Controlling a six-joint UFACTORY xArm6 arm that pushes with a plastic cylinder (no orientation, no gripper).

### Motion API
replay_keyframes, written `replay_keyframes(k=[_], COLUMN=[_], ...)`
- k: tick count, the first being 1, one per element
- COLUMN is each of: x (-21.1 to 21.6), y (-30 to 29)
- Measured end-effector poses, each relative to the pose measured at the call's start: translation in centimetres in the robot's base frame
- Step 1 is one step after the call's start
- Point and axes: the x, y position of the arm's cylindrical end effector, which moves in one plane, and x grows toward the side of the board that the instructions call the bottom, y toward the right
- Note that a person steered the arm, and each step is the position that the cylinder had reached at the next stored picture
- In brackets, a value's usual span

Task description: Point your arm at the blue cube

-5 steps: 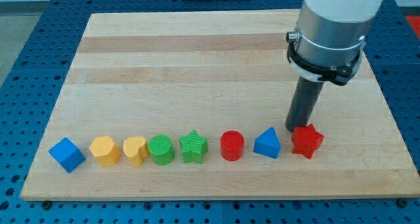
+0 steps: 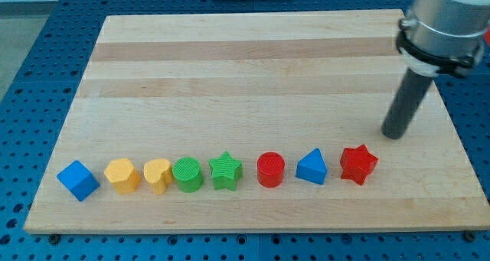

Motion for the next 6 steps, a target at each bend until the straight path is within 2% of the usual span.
replay_keyframes(k=[2, 3, 4, 6], x=[7.9, 10.2, 8.3, 1.1], y=[0.4, -2.4, -6.2, -11.2])
